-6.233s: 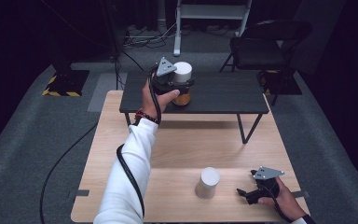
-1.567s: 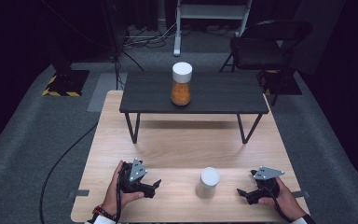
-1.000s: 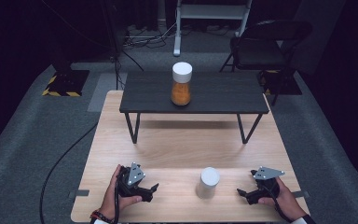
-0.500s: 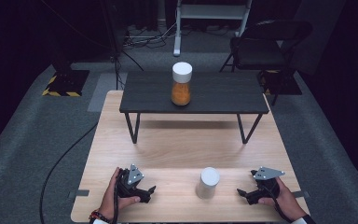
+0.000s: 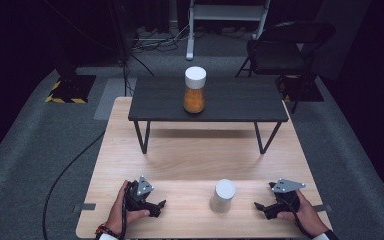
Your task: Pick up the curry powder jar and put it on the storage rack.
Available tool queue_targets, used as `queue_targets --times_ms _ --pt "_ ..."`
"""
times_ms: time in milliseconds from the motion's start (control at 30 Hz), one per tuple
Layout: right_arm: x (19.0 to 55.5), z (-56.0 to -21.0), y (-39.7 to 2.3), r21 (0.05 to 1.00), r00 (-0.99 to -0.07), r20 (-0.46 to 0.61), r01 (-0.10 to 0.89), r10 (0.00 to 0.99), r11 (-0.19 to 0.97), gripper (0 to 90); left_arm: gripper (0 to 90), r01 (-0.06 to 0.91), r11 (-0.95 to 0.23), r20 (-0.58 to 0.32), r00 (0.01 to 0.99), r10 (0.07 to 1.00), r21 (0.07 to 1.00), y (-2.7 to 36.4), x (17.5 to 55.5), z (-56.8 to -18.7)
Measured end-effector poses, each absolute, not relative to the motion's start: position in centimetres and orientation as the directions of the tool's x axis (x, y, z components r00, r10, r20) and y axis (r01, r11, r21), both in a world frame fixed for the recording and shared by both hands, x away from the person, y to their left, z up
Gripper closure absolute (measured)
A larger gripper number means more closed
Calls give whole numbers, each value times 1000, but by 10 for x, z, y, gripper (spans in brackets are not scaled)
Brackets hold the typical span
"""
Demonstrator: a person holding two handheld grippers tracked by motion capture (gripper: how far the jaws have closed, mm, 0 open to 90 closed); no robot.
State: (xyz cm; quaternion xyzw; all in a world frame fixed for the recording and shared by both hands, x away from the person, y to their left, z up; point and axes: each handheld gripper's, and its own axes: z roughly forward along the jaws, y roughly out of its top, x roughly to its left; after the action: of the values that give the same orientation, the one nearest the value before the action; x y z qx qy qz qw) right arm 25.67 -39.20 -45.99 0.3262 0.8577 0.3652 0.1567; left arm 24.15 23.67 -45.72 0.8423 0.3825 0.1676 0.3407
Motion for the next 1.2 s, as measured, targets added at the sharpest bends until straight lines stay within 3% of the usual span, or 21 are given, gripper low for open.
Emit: queue_targets --times_ms 1200 --pt "258 -460 -391 729 -740 -30 443 672 521 0 3 538 -467 20 640 768 702 236 241 -457"
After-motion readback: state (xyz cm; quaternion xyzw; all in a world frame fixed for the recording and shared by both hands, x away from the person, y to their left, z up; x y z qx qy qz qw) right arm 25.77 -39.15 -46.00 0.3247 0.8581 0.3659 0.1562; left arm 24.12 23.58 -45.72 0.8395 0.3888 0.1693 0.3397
